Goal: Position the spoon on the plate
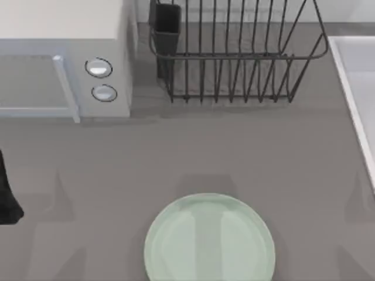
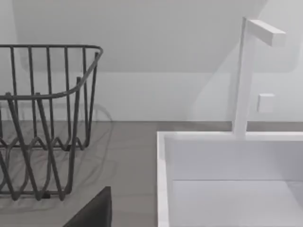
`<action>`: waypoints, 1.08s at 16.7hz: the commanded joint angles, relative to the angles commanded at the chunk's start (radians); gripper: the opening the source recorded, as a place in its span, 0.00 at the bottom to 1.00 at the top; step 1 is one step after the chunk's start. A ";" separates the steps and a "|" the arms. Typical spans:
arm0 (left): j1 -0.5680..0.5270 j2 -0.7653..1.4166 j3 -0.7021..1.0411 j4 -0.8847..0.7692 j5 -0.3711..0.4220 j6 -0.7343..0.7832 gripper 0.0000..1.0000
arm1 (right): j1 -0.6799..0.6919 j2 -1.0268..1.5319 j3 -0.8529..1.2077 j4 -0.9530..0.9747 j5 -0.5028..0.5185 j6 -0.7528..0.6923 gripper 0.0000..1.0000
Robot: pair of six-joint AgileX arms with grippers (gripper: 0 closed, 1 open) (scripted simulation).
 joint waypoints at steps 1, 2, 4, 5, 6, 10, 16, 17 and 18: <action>0.000 0.000 0.000 0.000 0.000 0.000 1.00 | 0.000 0.000 0.000 0.000 0.000 0.000 1.00; 0.001 0.001 0.001 -0.001 0.000 0.001 1.00 | 0.000 0.000 0.000 0.000 0.000 0.000 1.00; 0.016 0.034 0.029 -0.032 -0.001 0.021 1.00 | 0.000 0.000 0.000 0.000 0.000 0.000 1.00; 0.030 0.066 0.056 -0.061 -0.002 0.040 1.00 | 0.000 0.000 0.000 0.000 0.000 0.000 1.00; 0.047 0.109 0.089 -0.097 -0.002 0.064 1.00 | 0.000 0.000 0.000 0.000 0.000 0.000 1.00; 0.141 0.380 0.267 -0.306 -0.001 0.197 1.00 | 0.000 0.000 0.000 0.000 0.000 0.000 1.00; 0.310 0.928 0.574 -0.692 -0.003 0.433 1.00 | 0.000 0.000 0.000 0.000 0.000 0.000 1.00; 0.336 1.009 0.622 -0.751 -0.003 0.469 1.00 | 0.000 0.000 0.000 0.000 0.000 0.000 1.00; 0.361 1.083 0.668 -0.806 -0.004 0.504 1.00 | 0.000 0.000 0.000 0.000 0.000 0.000 1.00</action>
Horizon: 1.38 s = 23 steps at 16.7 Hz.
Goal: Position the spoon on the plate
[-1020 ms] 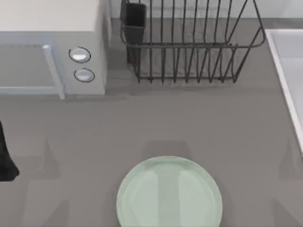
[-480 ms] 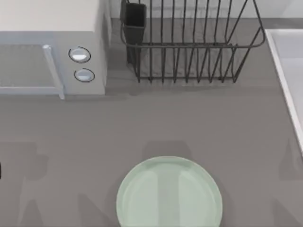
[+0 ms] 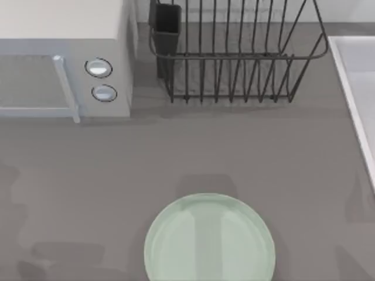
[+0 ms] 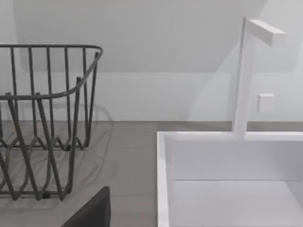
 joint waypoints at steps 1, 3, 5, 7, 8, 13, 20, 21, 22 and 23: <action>0.024 0.067 0.044 -0.051 0.000 0.032 1.00 | 0.000 0.000 0.000 0.000 0.000 0.000 1.00; 0.065 0.181 0.122 -0.141 -0.001 0.089 1.00 | 0.000 0.000 0.000 0.000 0.000 0.000 1.00; 0.095 0.265 0.181 -0.204 0.000 0.130 1.00 | 0.000 0.000 0.000 0.000 0.000 0.000 1.00; 0.113 0.316 0.216 -0.241 0.001 0.155 1.00 | 0.000 0.000 0.000 0.000 0.000 0.000 1.00; 0.117 0.327 0.223 -0.249 0.001 0.160 1.00 | 0.000 0.000 0.000 0.000 0.000 0.000 1.00; 0.113 0.327 0.219 -0.245 0.000 0.159 1.00 | 0.000 0.000 0.000 0.000 0.000 0.000 1.00; 0.119 0.454 0.078 0.026 0.000 0.164 1.00 | 0.000 0.000 0.000 0.000 0.000 0.000 1.00; 0.120 0.479 0.050 0.079 0.000 0.165 1.00 | 0.000 0.000 0.000 0.000 0.000 0.000 1.00; 0.120 0.501 0.025 0.128 0.000 0.166 1.00 | 0.000 0.000 0.000 0.000 0.000 0.000 1.00; 0.121 0.520 0.004 0.167 0.000 0.167 1.00 | 0.000 0.000 0.000 0.000 0.000 0.000 1.00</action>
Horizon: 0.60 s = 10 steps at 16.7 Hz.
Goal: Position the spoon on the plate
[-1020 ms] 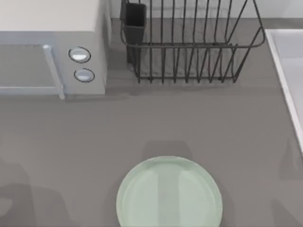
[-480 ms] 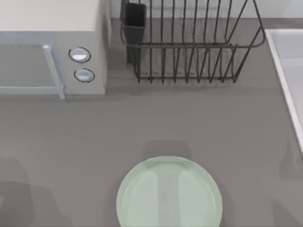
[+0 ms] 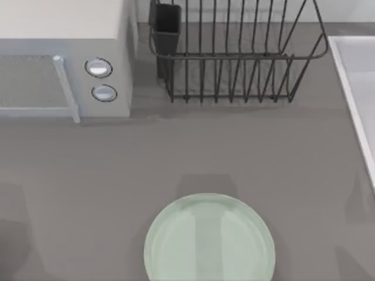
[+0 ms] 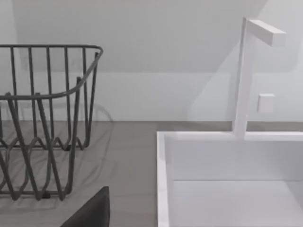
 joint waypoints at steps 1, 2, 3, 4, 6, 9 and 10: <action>0.001 0.015 -0.016 0.029 0.000 0.001 1.00 | 0.000 0.000 0.000 0.000 0.000 0.000 1.00; 0.001 0.025 -0.027 0.047 0.000 0.001 1.00 | 0.000 0.000 0.000 0.000 0.000 0.000 1.00; 0.001 0.028 -0.031 0.054 0.000 0.002 1.00 | 0.000 0.000 0.000 0.000 0.000 0.000 1.00; 0.001 0.028 -0.031 0.054 0.000 0.002 1.00 | 0.000 0.000 0.000 0.000 0.000 0.000 1.00; 0.001 0.028 -0.031 0.054 0.000 0.002 1.00 | 0.000 0.000 0.000 0.000 0.000 0.000 1.00; 0.001 0.028 -0.031 0.054 0.000 0.002 0.77 | 0.000 0.000 0.000 0.000 0.000 0.000 1.00; 0.001 0.028 -0.031 0.054 0.000 0.002 0.70 | 0.000 0.000 0.000 0.000 0.000 0.000 1.00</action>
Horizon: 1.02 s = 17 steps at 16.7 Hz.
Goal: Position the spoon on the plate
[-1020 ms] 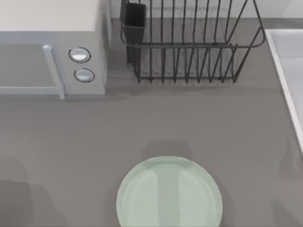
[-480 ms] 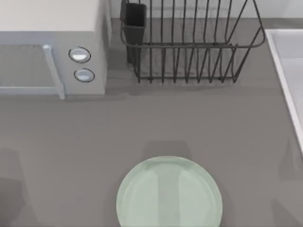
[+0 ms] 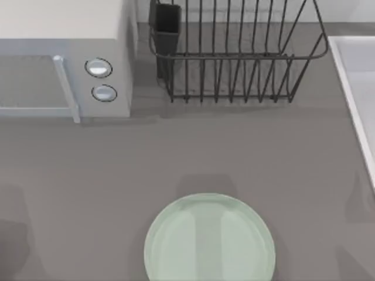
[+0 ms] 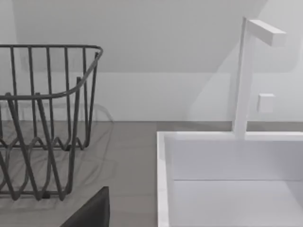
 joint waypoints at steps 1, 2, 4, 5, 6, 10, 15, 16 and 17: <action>0.000 0.000 0.000 0.000 0.000 0.000 0.62 | 0.000 0.000 0.000 0.000 0.000 0.000 1.00; 0.000 0.000 0.000 0.000 0.000 0.000 0.55 | 0.000 0.000 0.000 0.000 0.000 0.000 1.00; 0.000 0.000 0.000 0.000 0.000 0.000 0.40 | 0.000 0.000 0.000 0.000 0.000 0.000 1.00; 0.000 0.000 0.000 0.000 0.000 0.000 0.32 | 0.000 0.000 0.000 0.000 0.000 0.000 1.00; 0.000 0.000 0.000 0.000 0.000 0.000 0.25 | 0.000 0.000 0.000 0.000 0.000 0.000 1.00; 0.000 0.000 0.000 0.000 0.000 0.000 0.00 | 0.000 0.000 0.000 0.000 0.000 0.000 1.00; 0.000 0.000 0.000 0.000 0.000 0.000 0.00 | 0.000 0.000 0.000 0.000 0.000 0.000 1.00; 0.000 0.000 0.000 0.000 0.000 0.000 0.00 | 0.000 0.000 0.000 0.000 0.000 0.000 1.00; 0.000 0.000 0.000 0.000 0.000 0.000 0.00 | 0.000 0.000 0.000 0.000 0.000 0.000 1.00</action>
